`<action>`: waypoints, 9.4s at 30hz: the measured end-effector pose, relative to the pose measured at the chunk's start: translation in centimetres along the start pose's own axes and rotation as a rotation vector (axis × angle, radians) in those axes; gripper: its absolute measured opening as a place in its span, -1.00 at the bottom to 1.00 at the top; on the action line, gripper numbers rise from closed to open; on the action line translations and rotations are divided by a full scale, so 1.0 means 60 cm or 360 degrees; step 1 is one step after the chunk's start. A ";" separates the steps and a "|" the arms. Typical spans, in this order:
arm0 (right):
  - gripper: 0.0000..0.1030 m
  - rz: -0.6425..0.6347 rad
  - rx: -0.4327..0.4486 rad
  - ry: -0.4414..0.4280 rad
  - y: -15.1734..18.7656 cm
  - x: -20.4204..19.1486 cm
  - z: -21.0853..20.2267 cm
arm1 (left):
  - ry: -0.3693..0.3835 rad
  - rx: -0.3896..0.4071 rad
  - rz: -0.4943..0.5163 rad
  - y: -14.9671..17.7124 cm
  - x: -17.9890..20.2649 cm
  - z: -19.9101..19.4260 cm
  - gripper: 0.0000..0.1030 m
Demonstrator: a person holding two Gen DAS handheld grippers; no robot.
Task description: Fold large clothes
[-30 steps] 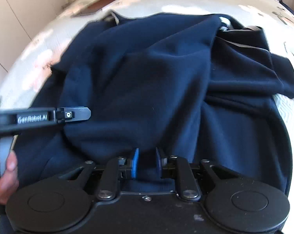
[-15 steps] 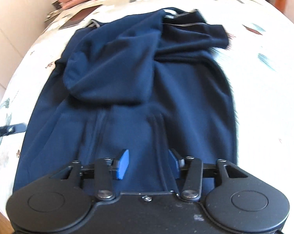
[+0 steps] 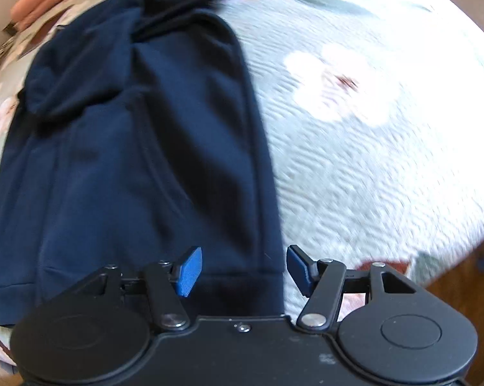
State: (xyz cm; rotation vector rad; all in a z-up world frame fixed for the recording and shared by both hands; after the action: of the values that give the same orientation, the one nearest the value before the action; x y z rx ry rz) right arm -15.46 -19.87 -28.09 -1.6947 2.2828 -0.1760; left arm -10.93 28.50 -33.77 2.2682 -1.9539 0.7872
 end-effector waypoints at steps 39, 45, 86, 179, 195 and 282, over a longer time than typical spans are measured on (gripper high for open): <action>-0.74 0.0165 0.0288 -0.0675 -0.104 0.033 -0.079 | 0.0632 0.0217 -0.0318 -0.082 -0.010 -0.048 -0.87; -0.74 -0.0036 0.0588 -0.0706 -0.309 -0.003 -0.073 | 0.0716 0.0595 -0.0166 -0.271 0.071 -0.031 -0.86; 0.16 -0.0348 0.0273 -0.0429 -0.577 -0.035 0.225 | 0.0101 0.0521 0.0000 -0.523 0.122 0.205 0.33; -0.76 -0.0846 0.0397 0.0223 -0.394 -0.175 0.173 | 0.0149 0.0568 0.0024 -0.397 0.165 0.209 -0.75; -0.72 -0.0978 0.0667 -0.0099 -0.383 -0.262 0.127 | 0.0043 0.0490 -0.0322 -0.291 0.057 0.119 -0.51; -0.59 0.0277 0.0476 -0.0744 -0.363 0.016 0.144 | 0.1077 0.0455 0.0367 -0.340 0.593 0.339 -0.80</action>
State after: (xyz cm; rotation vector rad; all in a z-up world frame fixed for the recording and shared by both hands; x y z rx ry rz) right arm 6.84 -26.64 -30.62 -1.2268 1.9280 -0.0686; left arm 17.82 -7.07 -31.32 1.5597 -1.8467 1.6802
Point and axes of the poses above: each gripper's, at about its wrist camera, not at the fingertips, and z roughly the way its jaws point, x to its right, y to its underside, the point moved 1 cm from there along z, roughly the way its jaws point, and after that the axes turned 4 degrees about -y, right-handed, at the moved point
